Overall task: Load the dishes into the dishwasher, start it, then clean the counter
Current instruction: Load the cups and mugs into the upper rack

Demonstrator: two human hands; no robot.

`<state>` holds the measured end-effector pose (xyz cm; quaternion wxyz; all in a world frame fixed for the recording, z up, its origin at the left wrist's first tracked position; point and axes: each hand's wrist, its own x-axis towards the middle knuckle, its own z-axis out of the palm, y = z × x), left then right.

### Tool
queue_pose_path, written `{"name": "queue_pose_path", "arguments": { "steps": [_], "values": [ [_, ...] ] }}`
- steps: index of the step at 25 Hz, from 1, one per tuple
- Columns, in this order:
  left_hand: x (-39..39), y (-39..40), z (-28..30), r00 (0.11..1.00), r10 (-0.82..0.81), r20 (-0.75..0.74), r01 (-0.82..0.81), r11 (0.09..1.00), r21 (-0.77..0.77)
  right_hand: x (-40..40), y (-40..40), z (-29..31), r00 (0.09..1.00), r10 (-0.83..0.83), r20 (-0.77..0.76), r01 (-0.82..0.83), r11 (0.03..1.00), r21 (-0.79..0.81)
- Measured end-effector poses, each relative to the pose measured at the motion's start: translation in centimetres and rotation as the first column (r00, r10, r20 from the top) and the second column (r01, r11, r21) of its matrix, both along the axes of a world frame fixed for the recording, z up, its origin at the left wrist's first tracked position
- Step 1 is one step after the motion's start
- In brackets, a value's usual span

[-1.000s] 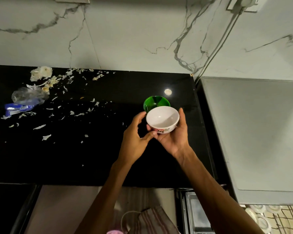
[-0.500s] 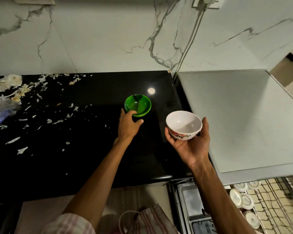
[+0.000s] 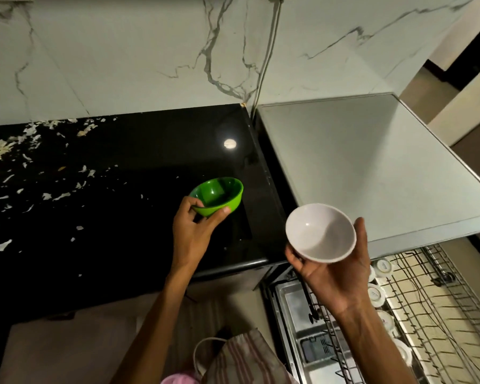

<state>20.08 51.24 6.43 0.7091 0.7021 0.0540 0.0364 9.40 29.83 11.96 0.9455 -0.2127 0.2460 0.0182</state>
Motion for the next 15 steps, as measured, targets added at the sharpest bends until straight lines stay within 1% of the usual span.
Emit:
{"name": "queue_pose_path", "arguments": {
  "steps": [1,3,5,6,8,9,10,11,15],
  "values": [
    [-2.4,-0.6,0.7,0.999,-0.031,0.01,0.032,0.997,-0.074,-1.5,-0.7,0.1,1.0,-0.006,-0.011,0.006,1.0,0.009],
    [-6.5,-1.7,1.5,0.996,-0.075,0.043,0.081,0.982,-0.168,-4.5,-2.0,0.2,1.0,-0.013,-0.024,0.014,0.999,0.031],
    [-9.7,-2.6,2.2,0.995,-0.064,0.07,0.083,0.95,-0.3,-7.1,-3.0,0.1,0.999,-0.004,-0.031,0.006,0.998,0.059],
    [-11.3,-3.4,2.5,0.995,-0.068,0.069,0.091,0.905,-0.415,-8.5,-3.6,0.2,1.0,0.004,-0.031,-0.002,0.998,0.067],
    [-14.5,-5.3,3.4,0.994,-0.092,0.062,0.11,0.761,-0.64,-11.1,-5.0,0.4,0.999,0.023,-0.027,-0.021,0.997,0.075],
    [-16.1,-6.2,4.0,0.994,-0.1,0.049,0.105,0.685,-0.72,-12.3,-5.7,0.6,0.999,0.03,-0.025,-0.028,0.997,0.074],
    [-17.7,-7.1,4.5,0.995,-0.101,0.026,0.084,0.63,-0.772,-13.5,-6.5,0.6,0.999,0.032,-0.022,-0.03,0.997,0.069],
    [-19.3,-7.9,4.9,0.995,-0.102,-0.002,0.059,0.594,-0.802,-14.6,-7.1,0.8,0.999,0.039,-0.02,-0.038,0.997,0.063],
    [-25.1,-10.0,5.0,0.985,-0.145,-0.097,-0.004,0.535,-0.845,-18.6,-8.6,0.6,0.997,0.069,-0.04,-0.066,0.996,0.057]
  ]
}}
